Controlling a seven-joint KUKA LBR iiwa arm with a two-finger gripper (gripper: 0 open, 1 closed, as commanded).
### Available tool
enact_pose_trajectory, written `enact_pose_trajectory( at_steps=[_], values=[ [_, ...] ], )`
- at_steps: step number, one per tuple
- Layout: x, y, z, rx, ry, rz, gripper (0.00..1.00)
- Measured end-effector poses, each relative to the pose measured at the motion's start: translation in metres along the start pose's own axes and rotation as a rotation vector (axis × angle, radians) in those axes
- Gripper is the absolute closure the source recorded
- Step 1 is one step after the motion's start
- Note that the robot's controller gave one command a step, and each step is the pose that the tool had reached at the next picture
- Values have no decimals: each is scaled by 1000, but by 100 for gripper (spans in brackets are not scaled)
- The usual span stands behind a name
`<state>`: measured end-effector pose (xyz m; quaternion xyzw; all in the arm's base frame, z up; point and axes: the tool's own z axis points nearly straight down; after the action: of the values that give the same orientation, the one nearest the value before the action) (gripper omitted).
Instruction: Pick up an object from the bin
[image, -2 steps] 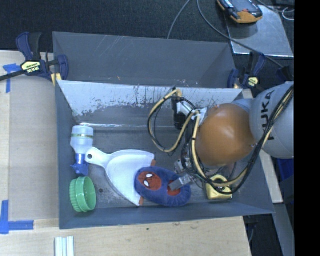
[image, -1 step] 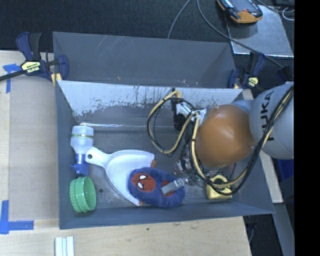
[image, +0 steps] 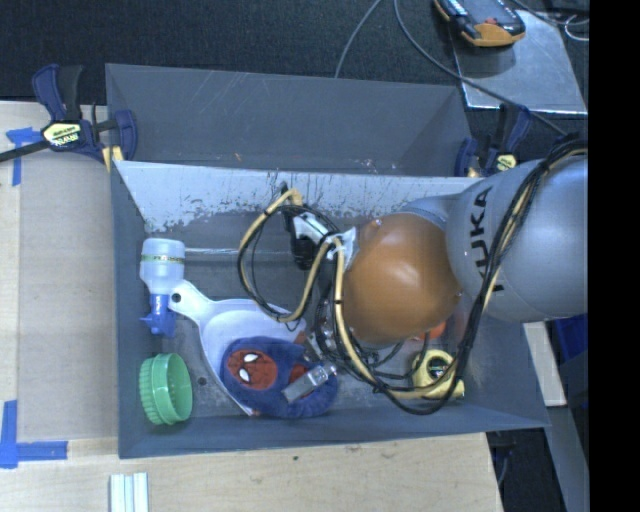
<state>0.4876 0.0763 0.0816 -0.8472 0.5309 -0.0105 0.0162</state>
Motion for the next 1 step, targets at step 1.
enact_pose_trajectory(
  at_steps=[1],
  values=[
    [3, 1, 0, -1, 2, 4, 100]
  ],
)
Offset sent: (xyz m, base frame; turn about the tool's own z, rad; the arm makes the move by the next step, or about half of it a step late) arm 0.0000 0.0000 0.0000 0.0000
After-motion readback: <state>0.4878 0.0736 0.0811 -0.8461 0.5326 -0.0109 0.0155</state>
